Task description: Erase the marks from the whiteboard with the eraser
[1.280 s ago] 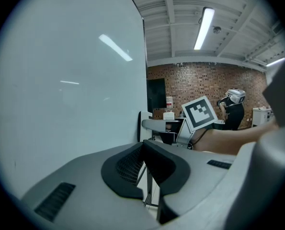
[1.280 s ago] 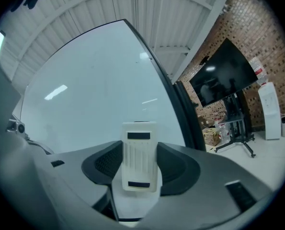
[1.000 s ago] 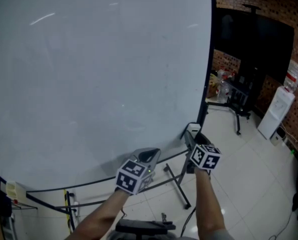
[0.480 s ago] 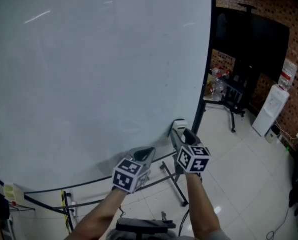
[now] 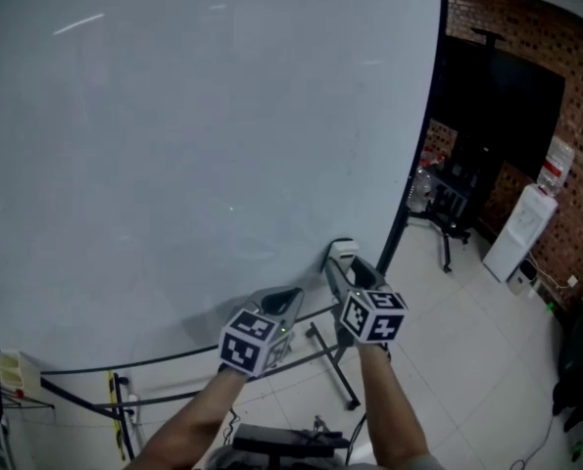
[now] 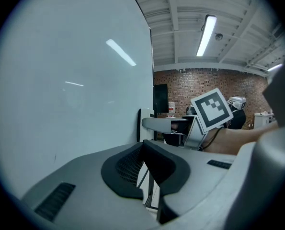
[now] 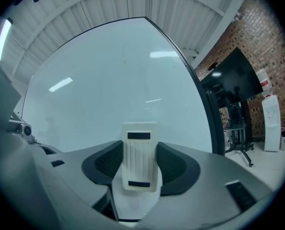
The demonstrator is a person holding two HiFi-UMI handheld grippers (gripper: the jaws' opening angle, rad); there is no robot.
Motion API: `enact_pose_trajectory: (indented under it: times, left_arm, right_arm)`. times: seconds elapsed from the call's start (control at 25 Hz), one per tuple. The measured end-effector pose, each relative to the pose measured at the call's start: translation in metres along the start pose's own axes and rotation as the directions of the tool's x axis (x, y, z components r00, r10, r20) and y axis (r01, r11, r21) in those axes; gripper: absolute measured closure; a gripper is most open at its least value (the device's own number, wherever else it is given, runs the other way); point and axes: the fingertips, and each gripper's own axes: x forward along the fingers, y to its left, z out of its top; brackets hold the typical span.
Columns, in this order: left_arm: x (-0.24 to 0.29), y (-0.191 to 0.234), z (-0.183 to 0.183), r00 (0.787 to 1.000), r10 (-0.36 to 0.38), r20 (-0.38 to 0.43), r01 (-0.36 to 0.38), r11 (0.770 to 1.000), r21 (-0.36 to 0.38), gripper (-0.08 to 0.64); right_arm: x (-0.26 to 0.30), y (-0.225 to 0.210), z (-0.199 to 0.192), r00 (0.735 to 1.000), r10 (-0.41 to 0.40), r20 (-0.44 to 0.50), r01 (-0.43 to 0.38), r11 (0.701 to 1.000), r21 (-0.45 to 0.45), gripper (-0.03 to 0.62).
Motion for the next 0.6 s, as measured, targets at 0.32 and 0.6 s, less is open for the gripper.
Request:
enact_pose_trajectory:
  times: [0.32,0.6]
  left_arm:
    - [0.002,-0.011,0.015,0.997,-0.062,0.043,0.062,0.998,0.002,0.566]
    - [0.009,-0.029,0.024,0.990,-0.115,0.081,0.117,0.993,-0.014,0.566]
  right_arm:
    - [-0.037,0.003,0.015,0.999,-0.012,0.030,0.014,0.999,-0.049,0.362]
    - [-0.088,0.009,0.035,0.997,-0.033,0.077,0.042,0.993,-0.115,0.361]
